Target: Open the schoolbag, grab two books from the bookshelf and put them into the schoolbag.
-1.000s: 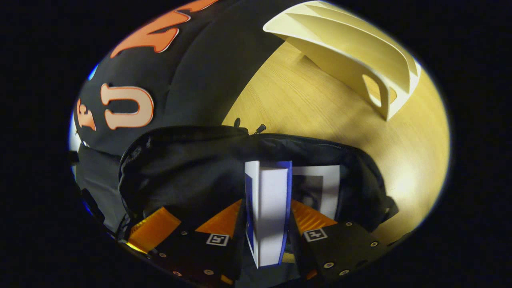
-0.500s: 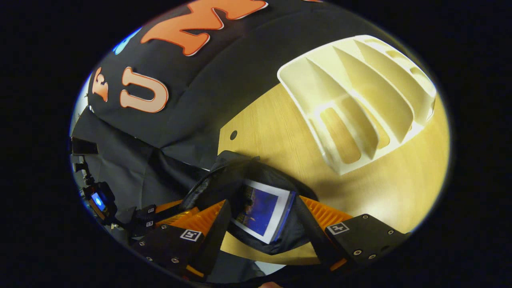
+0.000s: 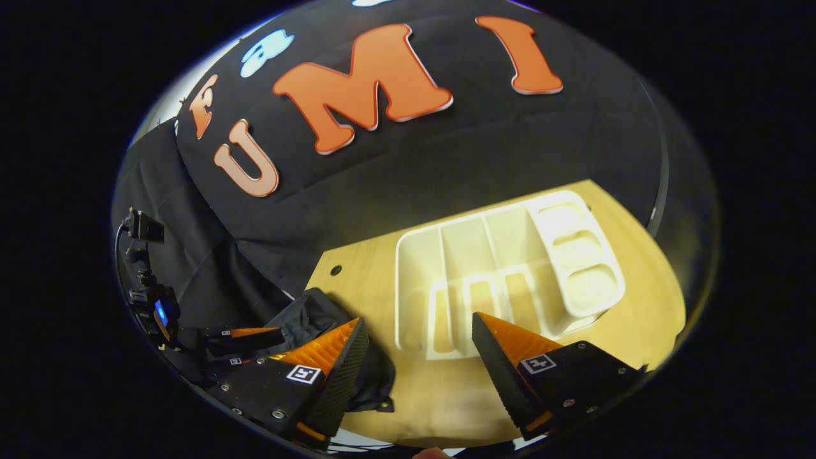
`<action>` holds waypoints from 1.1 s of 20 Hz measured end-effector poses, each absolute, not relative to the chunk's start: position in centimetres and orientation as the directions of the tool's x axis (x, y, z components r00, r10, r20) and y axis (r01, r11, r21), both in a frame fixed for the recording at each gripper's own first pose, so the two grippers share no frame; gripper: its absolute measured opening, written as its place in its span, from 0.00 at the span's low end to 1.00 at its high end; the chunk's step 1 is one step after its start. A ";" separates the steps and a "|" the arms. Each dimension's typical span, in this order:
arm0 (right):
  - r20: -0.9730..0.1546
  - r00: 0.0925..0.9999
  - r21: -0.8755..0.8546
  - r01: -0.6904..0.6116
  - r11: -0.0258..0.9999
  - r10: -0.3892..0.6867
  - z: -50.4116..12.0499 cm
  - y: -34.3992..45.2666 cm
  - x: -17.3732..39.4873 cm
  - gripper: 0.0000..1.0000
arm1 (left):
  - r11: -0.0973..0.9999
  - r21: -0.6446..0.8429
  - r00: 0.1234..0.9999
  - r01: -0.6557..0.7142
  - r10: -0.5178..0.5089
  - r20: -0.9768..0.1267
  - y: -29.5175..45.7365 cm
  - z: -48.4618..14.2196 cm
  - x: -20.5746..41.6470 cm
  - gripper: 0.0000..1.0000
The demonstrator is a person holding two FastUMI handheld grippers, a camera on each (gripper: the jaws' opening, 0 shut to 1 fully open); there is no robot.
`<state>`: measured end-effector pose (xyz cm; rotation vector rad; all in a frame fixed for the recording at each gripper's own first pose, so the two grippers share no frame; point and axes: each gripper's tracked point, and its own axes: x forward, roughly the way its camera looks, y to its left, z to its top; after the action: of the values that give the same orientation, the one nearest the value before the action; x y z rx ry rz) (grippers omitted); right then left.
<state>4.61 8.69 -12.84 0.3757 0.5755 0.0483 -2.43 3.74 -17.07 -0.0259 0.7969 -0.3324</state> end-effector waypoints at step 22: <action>-0.056 0.996 0.120 0.069 0.990 -0.062 1.6 1.8 -0.8 1.00 | 0.989 -0.077 0.983 0.130 -0.118 0.142 1.2 6.0 -2.5 0.93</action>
<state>-0.77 1.79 1.60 0.1220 0.0521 -0.0657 -2.50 1.24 6.04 -0.0857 -0.1371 -0.1248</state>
